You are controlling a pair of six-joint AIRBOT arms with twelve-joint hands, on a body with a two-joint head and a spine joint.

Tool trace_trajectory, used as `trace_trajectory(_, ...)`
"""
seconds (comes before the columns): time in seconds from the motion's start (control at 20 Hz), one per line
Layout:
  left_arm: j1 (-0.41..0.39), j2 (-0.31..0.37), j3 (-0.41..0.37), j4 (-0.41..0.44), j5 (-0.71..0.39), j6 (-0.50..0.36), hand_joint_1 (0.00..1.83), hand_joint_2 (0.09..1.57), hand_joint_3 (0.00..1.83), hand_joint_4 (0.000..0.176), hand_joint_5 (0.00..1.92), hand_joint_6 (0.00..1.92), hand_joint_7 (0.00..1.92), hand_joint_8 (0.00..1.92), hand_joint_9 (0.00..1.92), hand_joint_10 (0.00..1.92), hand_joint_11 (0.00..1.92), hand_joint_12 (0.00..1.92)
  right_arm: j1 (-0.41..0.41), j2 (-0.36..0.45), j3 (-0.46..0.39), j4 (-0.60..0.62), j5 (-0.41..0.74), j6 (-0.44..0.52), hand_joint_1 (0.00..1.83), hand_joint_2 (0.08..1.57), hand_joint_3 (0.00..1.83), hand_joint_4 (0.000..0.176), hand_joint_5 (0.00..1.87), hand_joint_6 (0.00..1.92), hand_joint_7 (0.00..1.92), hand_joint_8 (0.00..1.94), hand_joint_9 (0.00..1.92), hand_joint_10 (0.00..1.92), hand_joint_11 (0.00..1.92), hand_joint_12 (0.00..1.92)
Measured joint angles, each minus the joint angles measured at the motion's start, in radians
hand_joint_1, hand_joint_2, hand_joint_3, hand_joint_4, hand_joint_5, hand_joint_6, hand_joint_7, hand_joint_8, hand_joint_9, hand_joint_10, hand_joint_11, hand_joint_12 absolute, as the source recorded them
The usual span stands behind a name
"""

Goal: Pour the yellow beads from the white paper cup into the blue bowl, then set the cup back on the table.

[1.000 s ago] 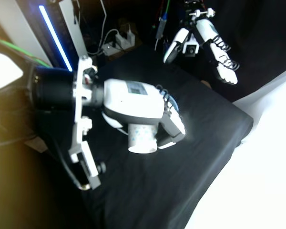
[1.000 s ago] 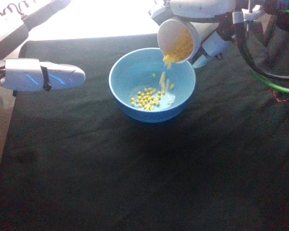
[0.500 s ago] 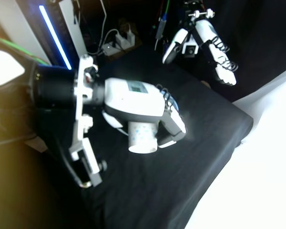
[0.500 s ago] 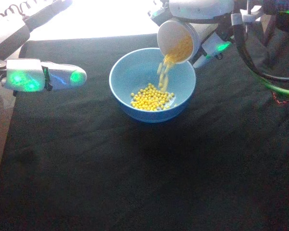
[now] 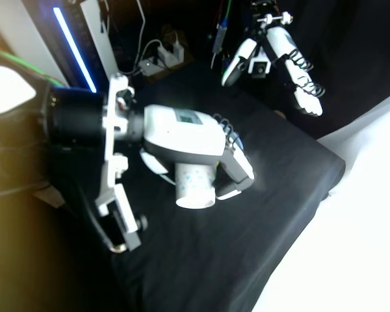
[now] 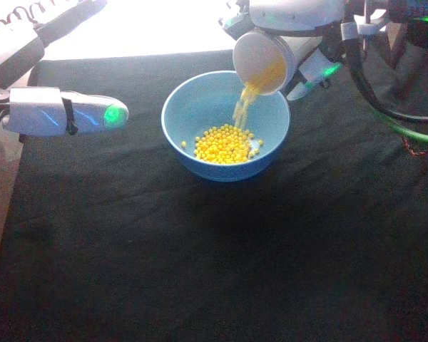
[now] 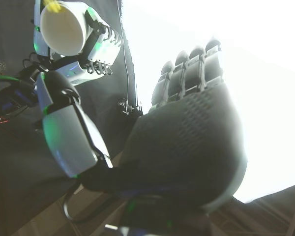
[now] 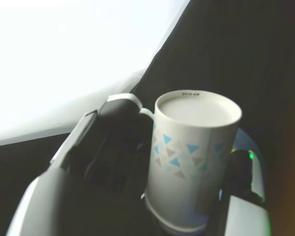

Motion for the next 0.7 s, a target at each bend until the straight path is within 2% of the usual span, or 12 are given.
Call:
trace_trajectory(0.45,0.0,0.0,0.002,0.001,0.0,0.0,0.61,0.82,0.0,0.0,0.08,0.01,0.09,0.01,0.03,0.01,0.0,0.0,0.004,-0.001,-0.01,-0.029,-0.003,0.0,1.17,1.29,0.0,0.0,0.63,1.47,0.68,1.5,0.68,1.82,0.67,1.92)
trace_trajectory(0.7,-0.001,-0.002,0.003,-0.001,0.0,0.0,0.56,0.83,0.01,0.0,0.08,0.01,0.09,0.01,0.04,0.01,0.01,0.0,0.004,-0.001,-0.011,-0.029,-0.007,0.0,1.17,1.29,0.0,0.0,0.63,1.47,0.68,1.5,0.68,1.82,0.67,1.92)
